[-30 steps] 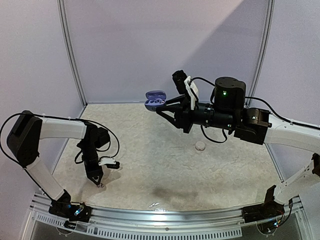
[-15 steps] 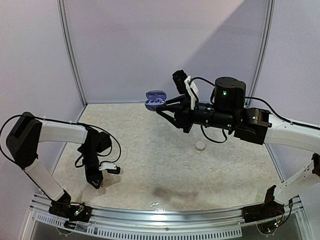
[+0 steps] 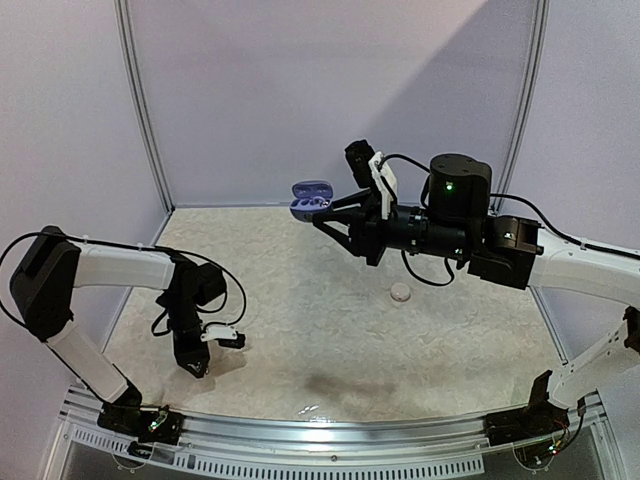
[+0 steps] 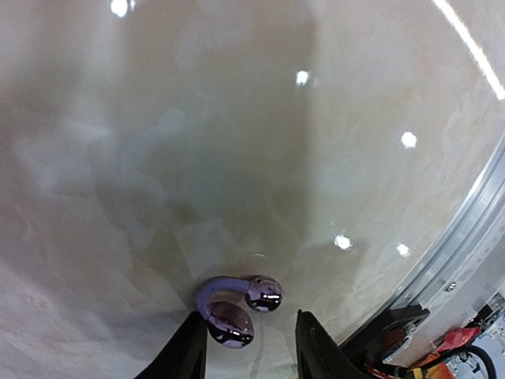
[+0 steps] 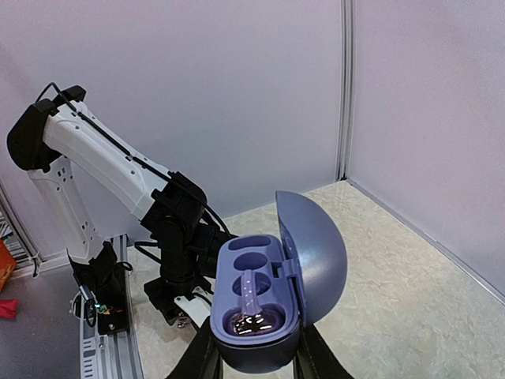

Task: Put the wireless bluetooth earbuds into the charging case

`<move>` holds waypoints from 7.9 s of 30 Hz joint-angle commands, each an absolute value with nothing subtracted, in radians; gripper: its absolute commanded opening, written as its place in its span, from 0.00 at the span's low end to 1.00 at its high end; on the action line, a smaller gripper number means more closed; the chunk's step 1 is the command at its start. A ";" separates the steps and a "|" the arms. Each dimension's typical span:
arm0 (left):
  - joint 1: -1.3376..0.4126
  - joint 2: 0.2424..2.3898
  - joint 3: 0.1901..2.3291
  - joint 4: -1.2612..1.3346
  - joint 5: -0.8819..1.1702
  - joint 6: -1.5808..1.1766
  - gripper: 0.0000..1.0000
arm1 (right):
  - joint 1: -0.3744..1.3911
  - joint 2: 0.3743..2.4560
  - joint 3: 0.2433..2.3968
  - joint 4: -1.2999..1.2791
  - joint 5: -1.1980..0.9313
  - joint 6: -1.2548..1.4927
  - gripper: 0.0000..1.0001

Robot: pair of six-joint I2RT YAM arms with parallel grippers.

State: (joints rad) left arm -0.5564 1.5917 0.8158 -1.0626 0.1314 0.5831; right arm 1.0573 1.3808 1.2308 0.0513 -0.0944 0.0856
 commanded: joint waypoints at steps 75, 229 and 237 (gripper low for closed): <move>-0.560 1.457 1.493 -1.080 0.035 0.438 0.06 | 1.053 1.385 1.212 0.119 0.124 0.147 0.00; -0.879 1.535 1.970 -0.971 -0.144 0.414 0.37 | 1.130 1.655 1.564 0.264 0.311 0.011 0.00; -0.882 1.527 1.946 -0.943 -0.183 0.450 0.38 | 1.128 1.664 1.578 0.260 0.294 0.040 0.00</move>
